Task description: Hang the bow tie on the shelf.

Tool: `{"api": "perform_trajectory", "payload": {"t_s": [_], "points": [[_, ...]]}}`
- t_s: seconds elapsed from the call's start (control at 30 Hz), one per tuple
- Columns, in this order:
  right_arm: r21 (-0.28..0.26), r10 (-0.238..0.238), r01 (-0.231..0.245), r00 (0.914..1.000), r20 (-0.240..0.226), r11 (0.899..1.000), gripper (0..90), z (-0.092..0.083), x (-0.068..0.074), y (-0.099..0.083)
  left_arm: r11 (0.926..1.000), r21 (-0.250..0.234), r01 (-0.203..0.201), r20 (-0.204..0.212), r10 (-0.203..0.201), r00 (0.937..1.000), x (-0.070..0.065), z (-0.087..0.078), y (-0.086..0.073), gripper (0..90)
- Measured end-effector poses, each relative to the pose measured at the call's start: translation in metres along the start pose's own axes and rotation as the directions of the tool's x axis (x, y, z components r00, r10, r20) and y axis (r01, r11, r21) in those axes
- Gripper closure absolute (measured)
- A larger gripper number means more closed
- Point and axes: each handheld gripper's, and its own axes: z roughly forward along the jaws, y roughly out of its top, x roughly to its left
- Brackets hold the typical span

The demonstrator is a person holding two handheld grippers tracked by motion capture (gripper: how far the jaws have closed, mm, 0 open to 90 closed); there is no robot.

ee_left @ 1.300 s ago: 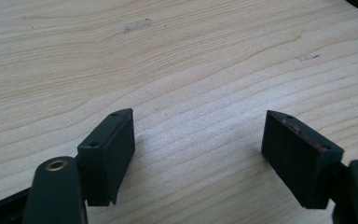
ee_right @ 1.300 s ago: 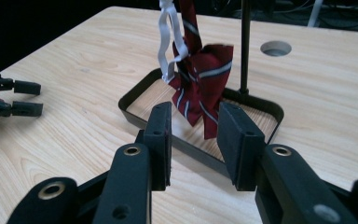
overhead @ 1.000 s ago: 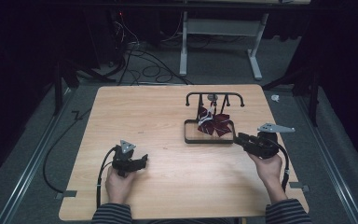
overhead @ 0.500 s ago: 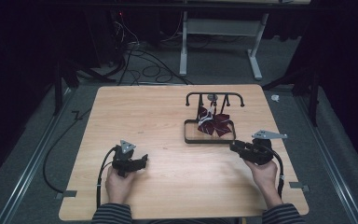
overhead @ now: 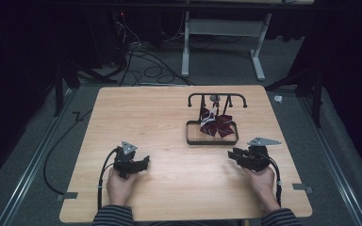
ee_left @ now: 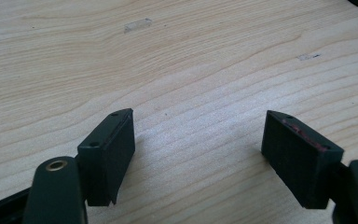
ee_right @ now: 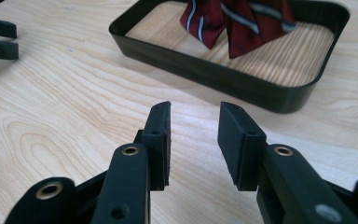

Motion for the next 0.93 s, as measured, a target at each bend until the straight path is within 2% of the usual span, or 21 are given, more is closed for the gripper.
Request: {"api": "perform_trajectory", "payload": {"t_s": [0.3,0.4,0.53,0.63,0.8,0.87,0.93], "points": [[0.035,-0.014,0.013,0.9998,0.015,0.999,63.1,0.013,0.003,-0.009,1.0,0.0,0.0,0.0,0.0,1.0,0.0,0.0,0.0,26.2],[0.042,-0.031,0.029,0.9986,0.044,0.999,62.1,0.016,0.005,-0.01,1.0,0.0,0.0,0.0,0.0,1.0,0.0,0.0,0.0,26.2],[0.06,-0.073,0.067,0.9917,0.106,0.996,59.3,0.024,0.008,-0.015,1.0,0.0,0.0,0.0,0.0,1.0,0.0,0.0,0.0,26.2],[0.056,-0.09,0.083,0.9879,0.127,0.995,56.9,0.026,0.01,-0.016,1.0,0.0,-0.001,-0.001,0.001,1.0,0.0,0.0,0.0,26.2],[0.077,-0.162,0.151,0.9709,0.176,0.986,52.6,0.028,0.017,-0.017,1.0,0.001,-0.003,-0.002,0.003,1.0,0.0,0.0,0.0,26.2],[0.074,-0.142,0.131,0.9762,0.164,0.989,51.2,0.028,0.015,-0.016,1.0,0.002,-0.003,-0.002,0.003,1.0,0.0,0.0,0.0,26.2],[0.075,-0.141,0.131,0.9772,0.159,0.989,50.2,0.028,0.014,-0.016,1.0,0.002,-0.003,-0.002,0.003,1.0,0.0,0.0,0.0,26.2]]}}
